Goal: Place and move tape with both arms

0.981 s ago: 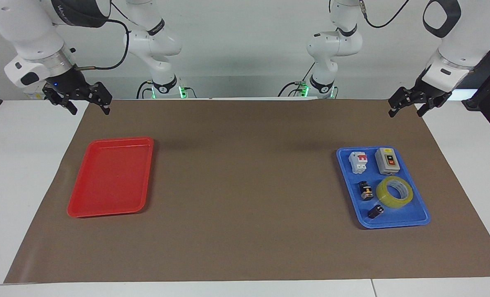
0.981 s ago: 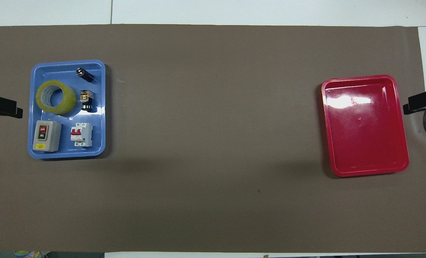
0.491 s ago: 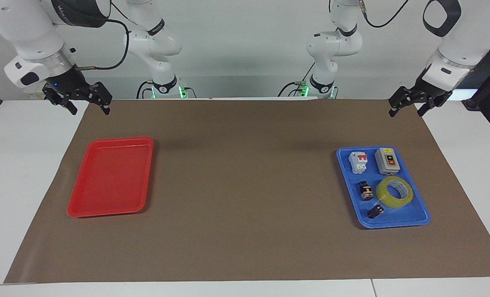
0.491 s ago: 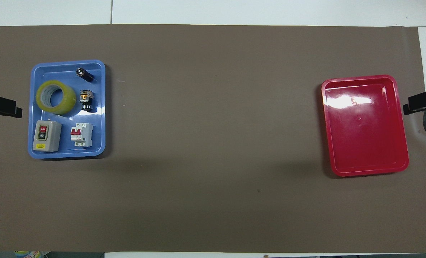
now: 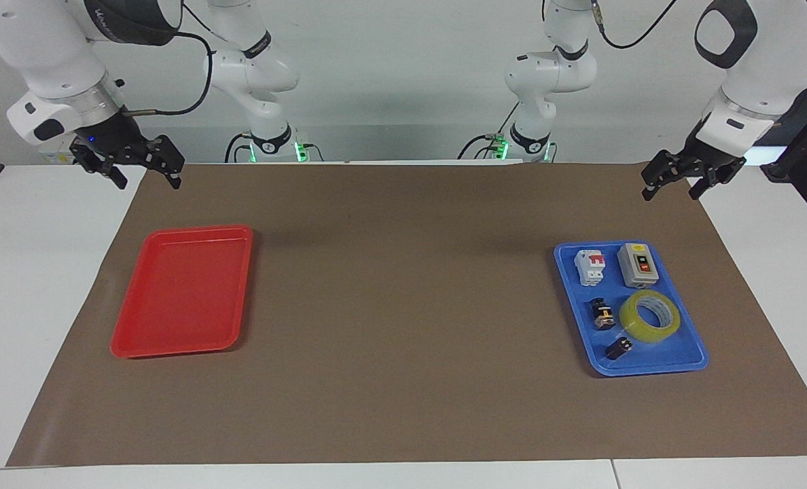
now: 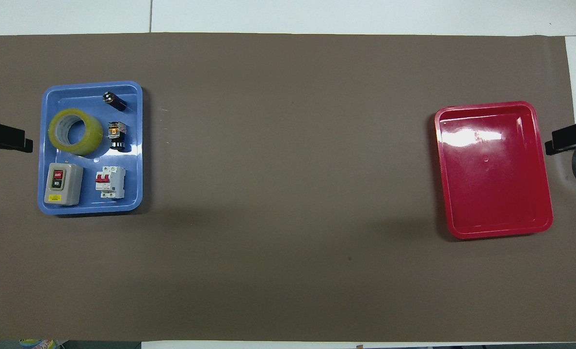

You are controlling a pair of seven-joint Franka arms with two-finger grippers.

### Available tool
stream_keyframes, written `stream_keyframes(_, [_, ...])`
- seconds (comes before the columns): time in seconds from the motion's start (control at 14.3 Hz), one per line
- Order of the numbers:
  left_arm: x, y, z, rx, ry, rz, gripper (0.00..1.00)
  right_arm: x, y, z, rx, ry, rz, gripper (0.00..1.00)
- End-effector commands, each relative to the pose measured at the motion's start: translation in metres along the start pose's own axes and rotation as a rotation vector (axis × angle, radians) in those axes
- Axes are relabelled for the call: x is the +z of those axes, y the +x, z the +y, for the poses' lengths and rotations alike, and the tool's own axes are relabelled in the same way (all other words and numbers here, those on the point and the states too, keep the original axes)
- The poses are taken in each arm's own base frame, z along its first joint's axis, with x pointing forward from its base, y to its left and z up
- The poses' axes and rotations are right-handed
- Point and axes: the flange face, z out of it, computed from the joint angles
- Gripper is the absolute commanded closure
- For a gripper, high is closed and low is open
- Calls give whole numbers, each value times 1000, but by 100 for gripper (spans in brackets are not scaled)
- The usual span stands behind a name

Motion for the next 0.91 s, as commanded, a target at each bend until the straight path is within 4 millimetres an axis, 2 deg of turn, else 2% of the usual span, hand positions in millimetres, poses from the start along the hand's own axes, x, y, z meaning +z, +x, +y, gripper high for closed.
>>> stream_keyframes(0.0, [41,27,-26,-1,15,14,0,1,-1,1,20,-2,-6,0])
stream_keyframes(0.21, [82,52,-53,-17,26,47,0,1,-1,1,18,-2,-6,0])
stream_keyframes(0.42, [128,68,-67,-36,33,58,0,1,-1,2,20,-2,-6,0])
stream_keyframes(0.56, [156,64,-81,-76,36,70,0,1,-1,1,18,-2,-6,0])
stream_keyframes(0.77, [189,65,-88,-204,37,94,0,1,-1,4,23,-2,-6,0])
stream_keyframes(0.84, [193,67,-88,-256,35,98,0,1,-1,4,21,-2,-6,0])
